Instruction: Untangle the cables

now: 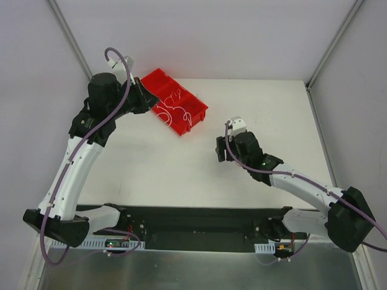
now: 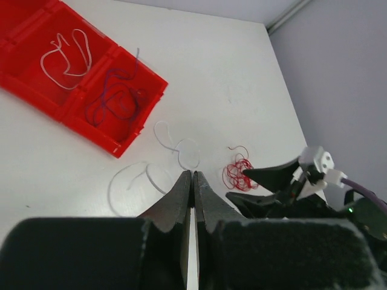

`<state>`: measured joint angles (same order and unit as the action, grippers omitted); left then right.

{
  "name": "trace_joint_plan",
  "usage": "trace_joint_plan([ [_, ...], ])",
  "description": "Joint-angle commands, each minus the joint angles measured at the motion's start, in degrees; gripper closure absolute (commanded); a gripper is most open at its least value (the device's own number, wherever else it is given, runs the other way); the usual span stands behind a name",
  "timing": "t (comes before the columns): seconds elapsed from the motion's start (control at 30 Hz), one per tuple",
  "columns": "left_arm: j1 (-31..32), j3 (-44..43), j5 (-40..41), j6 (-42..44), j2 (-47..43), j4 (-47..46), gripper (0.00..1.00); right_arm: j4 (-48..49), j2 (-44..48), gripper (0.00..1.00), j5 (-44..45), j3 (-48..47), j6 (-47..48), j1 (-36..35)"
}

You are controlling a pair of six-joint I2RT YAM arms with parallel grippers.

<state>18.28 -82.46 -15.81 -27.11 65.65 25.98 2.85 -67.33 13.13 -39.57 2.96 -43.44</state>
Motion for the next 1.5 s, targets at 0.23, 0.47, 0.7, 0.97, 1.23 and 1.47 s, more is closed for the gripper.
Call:
trace_joint_plan([
  [0.23, -2.64, -15.09, 11.85, 3.91, 16.16, -1.72, 1.0, 12.97, 3.16, 0.28, 0.41, 8.1, 1.43, 2.48],
  [0.47, -4.31, -22.47, 13.17, 0.66, 27.76, -1.98, 1.0, 14.46, 8.79, 0.28, 1.38, 11.53, 1.17, 3.89],
  [0.7, -4.92, -26.79, 18.27, -2.85, 36.73, -2.16, 1.0, 14.46, 10.9, 0.27, 1.9, 12.5, 0.99, 4.59],
  [0.97, -6.59, -29.42, 17.58, -7.34, 47.01, -3.04, 1.0, 14.64, 10.03, 0.28, 1.64, 12.5, 0.91, 4.94],
  [1.23, -6.95, -34.96, 15.9, -5.15, 56.77, -6.9, 1.0, 14.73, 8.45, 0.28, 1.73, 12.06, 0.99, 5.03],
  [1.47, -7.12, -38.65, 8.7, -3.91, 61.97, -9.28, 1.0, 14.81, 6.69, 0.28, 1.29, 11.45, 0.82, 5.12],
])
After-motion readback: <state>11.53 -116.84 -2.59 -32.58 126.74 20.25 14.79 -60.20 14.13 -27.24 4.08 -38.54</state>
